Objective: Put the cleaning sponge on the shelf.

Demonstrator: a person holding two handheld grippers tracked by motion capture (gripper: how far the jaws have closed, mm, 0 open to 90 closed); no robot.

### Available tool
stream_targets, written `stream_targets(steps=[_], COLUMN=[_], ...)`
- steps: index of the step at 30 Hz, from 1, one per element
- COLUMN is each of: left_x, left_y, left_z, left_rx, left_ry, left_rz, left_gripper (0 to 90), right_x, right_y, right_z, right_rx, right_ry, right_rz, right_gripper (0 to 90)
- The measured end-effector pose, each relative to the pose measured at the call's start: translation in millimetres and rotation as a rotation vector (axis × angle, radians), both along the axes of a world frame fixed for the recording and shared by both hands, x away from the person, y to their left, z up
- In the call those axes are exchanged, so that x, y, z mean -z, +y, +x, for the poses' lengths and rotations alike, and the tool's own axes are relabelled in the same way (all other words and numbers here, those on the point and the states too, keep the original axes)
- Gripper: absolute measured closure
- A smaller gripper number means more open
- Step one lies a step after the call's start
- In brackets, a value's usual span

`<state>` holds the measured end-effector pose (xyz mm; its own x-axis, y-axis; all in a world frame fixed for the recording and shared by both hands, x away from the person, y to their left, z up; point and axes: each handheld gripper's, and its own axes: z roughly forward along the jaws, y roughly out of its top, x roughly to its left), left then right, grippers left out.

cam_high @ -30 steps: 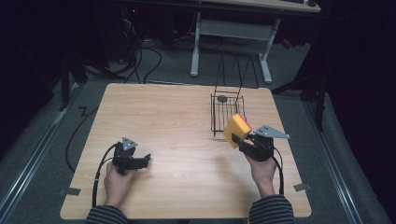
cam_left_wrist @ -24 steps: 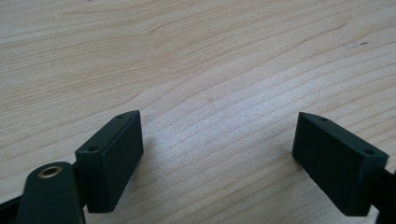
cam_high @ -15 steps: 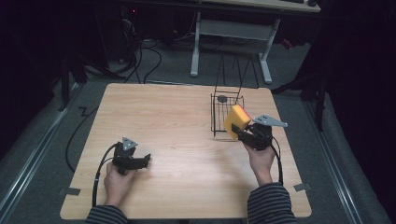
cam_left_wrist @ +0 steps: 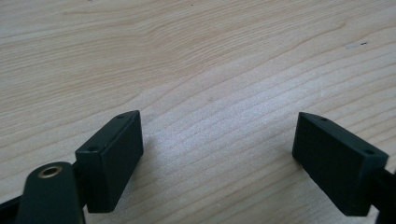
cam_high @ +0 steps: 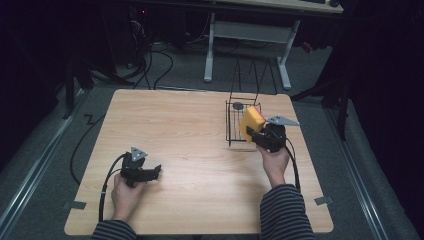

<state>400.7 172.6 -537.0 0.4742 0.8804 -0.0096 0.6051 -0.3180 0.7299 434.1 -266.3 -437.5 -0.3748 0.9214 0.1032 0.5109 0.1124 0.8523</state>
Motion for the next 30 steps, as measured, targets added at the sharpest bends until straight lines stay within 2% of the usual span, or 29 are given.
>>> stream_targets(steps=[4, 7, 9, 13, 17, 25, 28, 29, 30], left_x=[0.0, 0.0, 0.0, 0.0, 0.0, 0.0, 0.0, 0.0, 0.0], left_y=[0.0, 0.0, 0.0, 0.0, 0.0, 0.0, 0.0, 0.0, 0.0], left_z=[0.0, 0.0, 0.0, 0.0, 0.0, 0.0, 0.0, 0.0, 0.0], left_rx=[0.0, 0.0, 0.0, 0.0, 0.0, 0.0, 0.0, 0.0, 0.0], left_ry=[0.0, 0.0, 0.0, 0.0, 0.0, 0.0, 0.0, 0.0, 0.0], left_rz=[0.0, 0.0, 0.0, 0.0, 0.0, 0.0, 0.0, 0.0, 0.0], left_gripper=[16.8, 16.8, 16.8, 16.8, 16.8, 16.8, 16.8, 16.8, 16.8], right_x=[1.3, 3.0, 6.5, 13.8, 19.4, 27.7, 30.1, 29.8, 29.8], right_y=[1.4, 4.3, 6.2, 4.6, 1.2, 2.6, 3.6, 4.6, 6.2], right_z=[8.1, 12.3, 15.4, 21.7, 28.2, 35.9, 38.9, 41.1, 42.7], right_rx=[0.024, 0.033, 0.039, 0.064, 0.089, 0.098, 0.102, 0.096, 0.09], right_ry=[0.008, -0.012, -0.018, 0.004, 0.014, 0.02, 0.036, 0.06, 0.059], right_rz=[-0.004, -0.011, -0.034, -0.061, -0.043, -0.041, -0.04, -0.051, -0.063], right_gripper=[60.6, 60.6, 60.6, 60.6, 60.6, 60.6, 60.6, 60.6, 60.6])
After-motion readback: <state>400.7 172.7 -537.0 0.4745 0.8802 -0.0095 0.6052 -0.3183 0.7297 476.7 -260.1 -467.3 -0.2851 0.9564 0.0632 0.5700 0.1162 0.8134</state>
